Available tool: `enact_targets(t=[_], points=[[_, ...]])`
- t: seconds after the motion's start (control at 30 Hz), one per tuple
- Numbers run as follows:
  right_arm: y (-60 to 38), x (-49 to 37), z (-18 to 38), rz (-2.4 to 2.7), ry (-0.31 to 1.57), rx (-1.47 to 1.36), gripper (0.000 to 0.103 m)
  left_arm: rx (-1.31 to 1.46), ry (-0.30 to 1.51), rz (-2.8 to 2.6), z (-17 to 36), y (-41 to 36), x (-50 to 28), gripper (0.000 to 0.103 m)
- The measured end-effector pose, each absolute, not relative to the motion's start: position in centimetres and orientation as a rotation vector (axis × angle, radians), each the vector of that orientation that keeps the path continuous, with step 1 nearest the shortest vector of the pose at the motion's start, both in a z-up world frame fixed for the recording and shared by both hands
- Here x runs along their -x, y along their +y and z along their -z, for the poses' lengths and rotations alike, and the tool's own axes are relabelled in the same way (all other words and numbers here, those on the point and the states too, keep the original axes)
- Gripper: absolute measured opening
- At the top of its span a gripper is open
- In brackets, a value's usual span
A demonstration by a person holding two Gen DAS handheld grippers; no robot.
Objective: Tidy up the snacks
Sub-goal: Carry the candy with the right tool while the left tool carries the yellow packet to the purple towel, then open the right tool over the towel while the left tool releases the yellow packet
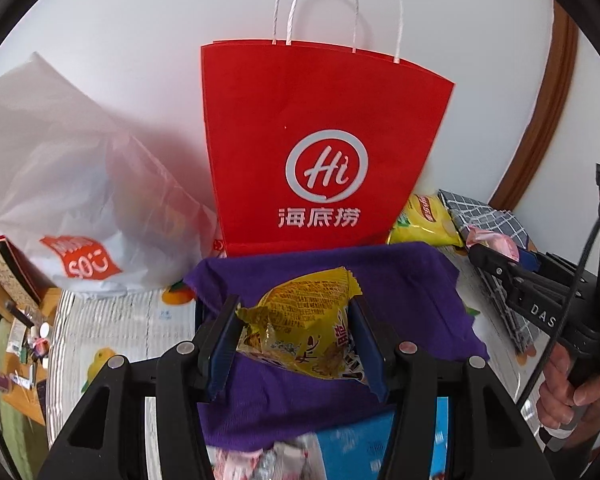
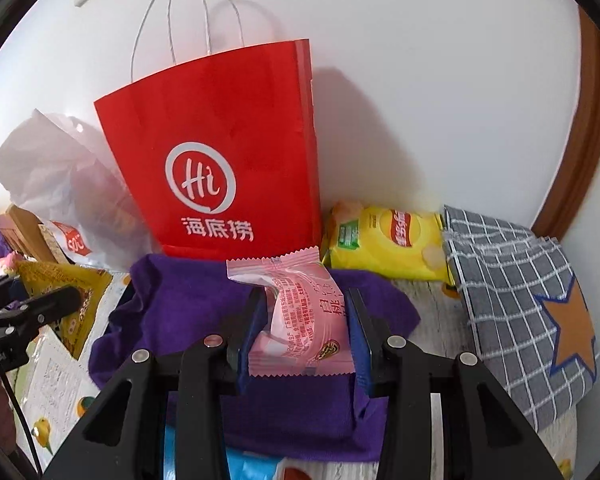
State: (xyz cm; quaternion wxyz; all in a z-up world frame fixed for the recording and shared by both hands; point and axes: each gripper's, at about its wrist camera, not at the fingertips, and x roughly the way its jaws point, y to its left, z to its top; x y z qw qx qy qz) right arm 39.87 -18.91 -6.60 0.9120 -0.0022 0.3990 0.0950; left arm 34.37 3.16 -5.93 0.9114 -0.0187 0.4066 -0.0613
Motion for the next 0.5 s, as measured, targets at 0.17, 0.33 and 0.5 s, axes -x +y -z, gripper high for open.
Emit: enact_targets(t=[0.17, 0.33, 0.5], points=[[-19.1, -41.7, 8.4, -0.197, 0.852, -0.002, 0.040, 0.021, 0.837, 0.114, 7.4, 2.8, -36.8, 0.052], [-19.2, -43.5, 11.6, -0.201, 0.930, 0.005, 0.040, 0.032, 0.874, 0.138, 10.2, 2.9, -38.7, 0.052], [-19.5, -44.3, 13.6, -0.204, 0.966, 0.033, 0.040, 0.014, 0.931, 0.130, 12.6, 2.8, -39.8, 0.052]])
